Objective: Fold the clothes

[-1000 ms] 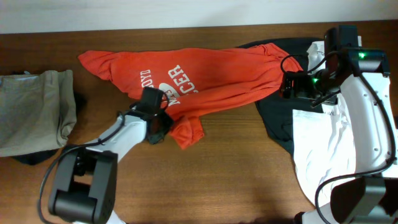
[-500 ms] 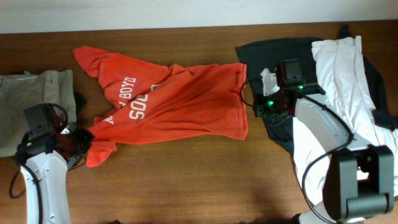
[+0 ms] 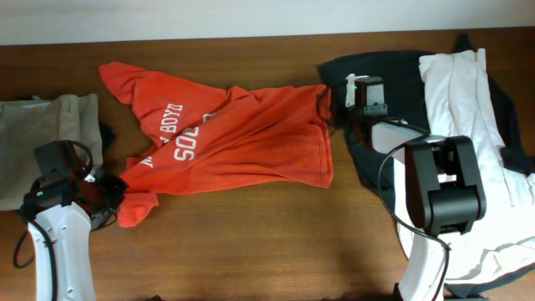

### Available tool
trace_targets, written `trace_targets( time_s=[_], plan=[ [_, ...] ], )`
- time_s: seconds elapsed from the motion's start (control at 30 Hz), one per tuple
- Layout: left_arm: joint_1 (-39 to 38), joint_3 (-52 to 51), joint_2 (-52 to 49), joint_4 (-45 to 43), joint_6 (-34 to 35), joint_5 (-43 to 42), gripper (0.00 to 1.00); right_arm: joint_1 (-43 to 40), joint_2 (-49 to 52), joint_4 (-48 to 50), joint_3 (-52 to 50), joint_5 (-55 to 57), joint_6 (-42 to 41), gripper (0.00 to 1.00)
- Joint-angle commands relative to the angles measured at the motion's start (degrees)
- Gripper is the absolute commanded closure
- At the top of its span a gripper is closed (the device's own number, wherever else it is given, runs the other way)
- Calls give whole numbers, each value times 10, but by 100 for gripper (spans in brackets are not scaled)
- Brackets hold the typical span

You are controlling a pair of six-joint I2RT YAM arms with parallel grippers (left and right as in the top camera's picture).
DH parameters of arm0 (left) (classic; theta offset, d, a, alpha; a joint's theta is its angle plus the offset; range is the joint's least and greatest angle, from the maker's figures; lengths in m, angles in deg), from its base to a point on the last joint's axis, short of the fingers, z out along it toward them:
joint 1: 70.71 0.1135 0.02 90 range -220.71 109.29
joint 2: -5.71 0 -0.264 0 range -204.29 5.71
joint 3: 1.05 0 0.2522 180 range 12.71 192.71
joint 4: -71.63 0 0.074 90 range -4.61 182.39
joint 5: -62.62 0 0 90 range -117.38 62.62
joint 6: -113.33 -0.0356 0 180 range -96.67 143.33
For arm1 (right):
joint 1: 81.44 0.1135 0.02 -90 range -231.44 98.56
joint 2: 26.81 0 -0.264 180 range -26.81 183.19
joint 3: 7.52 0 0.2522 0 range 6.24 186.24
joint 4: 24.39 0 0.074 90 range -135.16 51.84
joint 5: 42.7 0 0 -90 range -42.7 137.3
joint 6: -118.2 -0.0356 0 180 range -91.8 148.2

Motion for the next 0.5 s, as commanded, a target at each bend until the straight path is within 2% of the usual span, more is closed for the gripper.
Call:
trace_targets(
  time_s=[0.0, 0.1, 0.13, 0.17, 0.2, 0.27, 0.3, 0.37, 0.43, 0.47],
  plan=[
    [-1, -3, -3, -1, -10, -4, 99, -78, 30, -60, 54, 202, -9, 91],
    [-1, -3, -3, 1, -10, -4, 99, -201, 30, -196, 160, 186, -50, 84],
    [-1, -3, -3, 1, -10, -4, 99, -230, 30, -247, 196, 126, -50, 79],
    [-1, -3, -3, 1, -10, -4, 100, -248, 30, -307, 237, 27, -43, 67],
    [-1, -3, -3, 0, -10, -4, 99, -245, 24, -352, 266, -84, -5, 58],
    [-1, -3, -3, -2, -10, -4, 99, -229, 10, -446, 302, -213, 37, 44],
    [-1, -3, -3, -3, -10, -2, 99, -217, 2, -510, 319, -240, 38, 41],
    [-1, -3, -3, -4, -10, -1, 99, -175, -12, -698, 336, -257, 40, 37],
    [-1, -3, -3, -9, -10, 0, 99, -132, -12, -812, 320, -256, 66, 36],
    [-1, -3, -3, -11, -10, 0, 99, -105, -12, -839, 305, -248, 66, 36]
  ],
)
